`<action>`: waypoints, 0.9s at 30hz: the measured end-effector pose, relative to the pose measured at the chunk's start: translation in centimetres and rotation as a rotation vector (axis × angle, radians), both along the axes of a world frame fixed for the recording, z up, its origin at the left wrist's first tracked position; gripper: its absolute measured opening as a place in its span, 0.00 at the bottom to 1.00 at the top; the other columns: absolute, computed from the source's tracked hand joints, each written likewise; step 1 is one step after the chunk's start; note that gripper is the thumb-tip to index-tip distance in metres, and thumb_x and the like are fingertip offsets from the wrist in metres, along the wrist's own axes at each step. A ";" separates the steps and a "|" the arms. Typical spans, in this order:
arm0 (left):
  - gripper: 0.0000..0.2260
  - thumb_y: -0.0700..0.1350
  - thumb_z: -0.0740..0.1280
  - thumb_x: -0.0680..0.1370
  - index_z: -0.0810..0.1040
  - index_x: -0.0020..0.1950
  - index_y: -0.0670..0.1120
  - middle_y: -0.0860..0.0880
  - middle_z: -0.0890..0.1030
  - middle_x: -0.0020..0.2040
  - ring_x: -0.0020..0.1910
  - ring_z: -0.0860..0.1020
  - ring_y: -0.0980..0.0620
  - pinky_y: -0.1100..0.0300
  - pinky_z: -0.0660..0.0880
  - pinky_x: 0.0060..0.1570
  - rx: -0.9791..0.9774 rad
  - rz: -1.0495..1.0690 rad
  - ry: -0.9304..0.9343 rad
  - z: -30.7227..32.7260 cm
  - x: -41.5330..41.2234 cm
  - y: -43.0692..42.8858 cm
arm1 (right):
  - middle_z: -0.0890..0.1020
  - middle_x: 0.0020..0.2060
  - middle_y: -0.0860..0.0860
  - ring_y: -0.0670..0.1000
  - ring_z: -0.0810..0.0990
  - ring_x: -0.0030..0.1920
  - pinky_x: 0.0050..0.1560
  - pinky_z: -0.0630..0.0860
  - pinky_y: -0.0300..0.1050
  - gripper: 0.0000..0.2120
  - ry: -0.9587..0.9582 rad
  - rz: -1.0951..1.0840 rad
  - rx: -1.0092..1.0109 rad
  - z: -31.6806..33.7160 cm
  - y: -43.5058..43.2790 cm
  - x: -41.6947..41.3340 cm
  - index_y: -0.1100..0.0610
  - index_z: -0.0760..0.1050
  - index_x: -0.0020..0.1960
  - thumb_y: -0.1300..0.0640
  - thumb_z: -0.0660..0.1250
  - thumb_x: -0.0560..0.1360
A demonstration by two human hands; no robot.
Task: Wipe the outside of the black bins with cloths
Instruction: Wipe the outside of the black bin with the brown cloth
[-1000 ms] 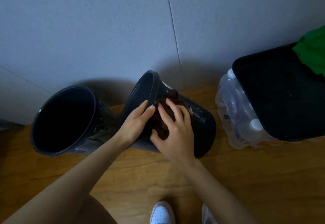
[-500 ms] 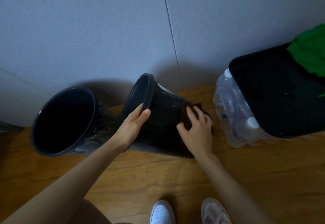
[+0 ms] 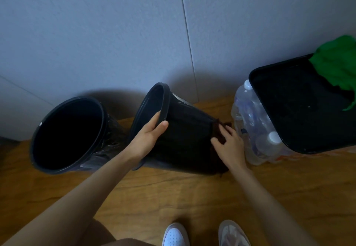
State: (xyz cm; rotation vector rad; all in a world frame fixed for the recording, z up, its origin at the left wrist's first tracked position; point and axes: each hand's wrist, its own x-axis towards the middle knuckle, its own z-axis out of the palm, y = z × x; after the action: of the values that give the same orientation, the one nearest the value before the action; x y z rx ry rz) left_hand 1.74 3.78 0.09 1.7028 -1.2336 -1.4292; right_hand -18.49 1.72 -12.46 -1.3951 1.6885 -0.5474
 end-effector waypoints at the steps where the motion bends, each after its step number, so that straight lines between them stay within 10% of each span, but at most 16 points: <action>1: 0.17 0.46 0.56 0.81 0.66 0.70 0.55 0.52 0.76 0.63 0.62 0.74 0.53 0.50 0.68 0.67 -0.001 -0.006 0.009 0.0 0.0 0.0 | 0.59 0.74 0.50 0.57 0.55 0.73 0.71 0.58 0.57 0.27 0.013 -0.009 -0.002 -0.1 0.4 0.0 0.45 0.59 0.74 0.49 0.62 0.76; 7: 0.17 0.47 0.57 0.81 0.66 0.71 0.54 0.50 0.75 0.64 0.64 0.73 0.51 0.48 0.66 0.69 0.013 -0.001 0.022 -0.4 0.7 0.1 | 0.58 0.74 0.49 0.54 0.52 0.73 0.71 0.47 0.48 0.30 0.059 0.084 -0.295 3.5 3.6 5.6 0.47 0.59 0.74 0.50 0.64 0.74; 11: 0.13 0.45 0.56 0.81 0.70 0.65 0.54 0.51 0.78 0.59 0.59 0.76 0.57 0.60 0.72 0.60 -0.017 -0.050 -0.036 -0.6 0.6 0.2 | 0.63 0.72 0.50 0.54 0.56 0.71 0.65 0.57 0.44 0.27 0.016 0.173 -0.499 6.4 1.5 8.4 0.49 0.65 0.71 0.48 0.64 0.73; 18: 0.16 0.46 0.56 0.81 0.67 0.69 0.54 0.51 0.77 0.61 0.62 0.74 0.53 0.51 0.68 0.67 0.014 0.005 -0.035 -0.3 1.3 0.2 | 0.71 0.66 0.50 0.56 0.69 0.65 0.65 0.68 0.58 0.22 -0.051 0.050 -0.117 0.8 -4.3 2.5 0.46 0.68 0.69 0.48 0.60 0.75; 24: 0.28 0.57 0.62 0.77 0.61 0.74 0.50 0.48 0.70 0.70 0.69 0.67 0.48 0.45 0.62 0.71 0.043 0.001 -0.040 -0.5 1.7 0.0 | 0.65 0.71 0.52 0.57 0.61 0.71 0.70 0.60 0.58 0.25 0.078 -0.029 -0.042 -2.8 -0.3 -1.0 0.48 0.61 0.73 0.50 0.58 0.77; 27: 0.16 0.49 0.57 0.80 0.68 0.68 0.53 0.50 0.76 0.62 0.63 0.73 0.52 0.49 0.66 0.68 -0.002 0.006 -0.041 -0.7 1.5 0.0 | 0.58 0.74 0.51 0.57 0.53 0.73 0.71 0.58 0.57 0.28 0.097 0.003 -0.092 -1.0 1.0 1.3 0.48 0.56 0.75 0.50 0.60 0.77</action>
State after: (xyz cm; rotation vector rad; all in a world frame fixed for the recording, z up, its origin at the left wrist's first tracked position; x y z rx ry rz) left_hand 3.26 3.73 -0.61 1.7415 -1.2504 -1.3957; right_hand -17.23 2.70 -13.45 -1.5118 1.7568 -0.5699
